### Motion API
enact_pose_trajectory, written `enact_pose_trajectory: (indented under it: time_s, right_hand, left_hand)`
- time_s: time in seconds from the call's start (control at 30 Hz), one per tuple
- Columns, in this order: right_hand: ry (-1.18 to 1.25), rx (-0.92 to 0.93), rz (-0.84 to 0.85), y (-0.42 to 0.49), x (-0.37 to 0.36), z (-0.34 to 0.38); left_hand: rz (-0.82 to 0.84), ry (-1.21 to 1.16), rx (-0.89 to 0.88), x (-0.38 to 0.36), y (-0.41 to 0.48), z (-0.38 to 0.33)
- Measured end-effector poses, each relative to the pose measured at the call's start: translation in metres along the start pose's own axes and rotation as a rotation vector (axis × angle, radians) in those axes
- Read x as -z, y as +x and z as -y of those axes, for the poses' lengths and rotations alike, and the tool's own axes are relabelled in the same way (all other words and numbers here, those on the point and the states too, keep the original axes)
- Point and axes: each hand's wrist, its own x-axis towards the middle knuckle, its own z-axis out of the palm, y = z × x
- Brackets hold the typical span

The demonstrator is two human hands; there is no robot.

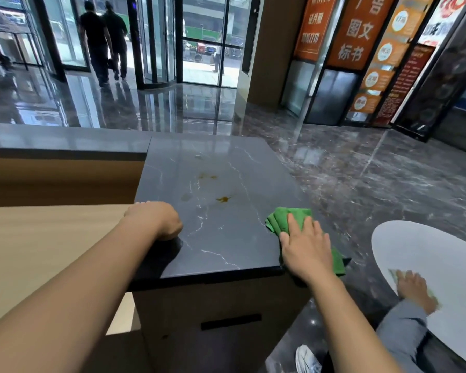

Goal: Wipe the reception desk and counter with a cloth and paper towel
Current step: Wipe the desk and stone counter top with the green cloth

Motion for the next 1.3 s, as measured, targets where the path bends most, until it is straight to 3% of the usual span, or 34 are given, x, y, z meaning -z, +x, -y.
enact_pose_trajectory:
  time_s: [0.1, 0.17, 0.23, 0.3, 0.37, 0.43, 0.67, 0.8, 0.9, 1.0, 1.13, 1.3]
  right_hand:
    - [0.009, -0.015, 0.017, 0.033, 0.004, 0.003]
    - [0.018, -0.031, 0.031, 0.070, 0.007, 0.007]
    - [0.036, -0.051, 0.051, 0.104, 0.011, 0.012]
    - [0.056, -0.057, 0.069, 0.131, 0.015, 0.020]
    - [0.056, -0.069, 0.066, 0.147, 0.017, 0.030]
    - [0.062, -0.075, 0.082, 0.152, 0.018, 0.045]
    - [0.131, 0.389, 0.169, 0.089, 0.003, 0.138]
    - [0.056, 0.624, 0.184, 0.061, 0.003, 0.122]
    - [0.036, 0.588, 0.189, 0.072, 0.010, 0.073]
    - [0.007, 0.366, 0.137, 0.111, 0.017, 0.032]
    - [-0.003, 0.189, 0.121, 0.133, 0.015, 0.047]
    - [0.025, 0.409, 0.111, 0.055, 0.001, 0.112]
  left_hand:
    - [0.088, 0.057, 0.074, -0.018, 0.014, 0.005]
    - [0.101, 0.012, 0.096, -0.135, 0.214, 0.019]
    - [0.092, -0.009, -0.026, -0.181, 0.297, 0.028]
    - [0.126, -0.041, -0.133, -0.118, 0.208, 0.027]
    - [0.011, -0.027, -0.095, -0.016, 0.027, 0.002]
    - [-0.012, -0.074, -0.076, 0.021, -0.029, 0.014]
    - [0.019, -0.227, -0.109, 0.012, -0.017, 0.033]
    - [0.013, -0.232, -0.104, 0.010, -0.022, 0.023]
    - [-0.012, -0.166, -0.111, 0.007, -0.021, 0.021]
    - [-0.005, -0.212, -0.128, 0.008, -0.021, 0.029]
    - [0.037, -0.240, -0.157, 0.014, -0.021, 0.038]
    - [0.072, -0.230, -0.210, 0.031, -0.019, 0.041]
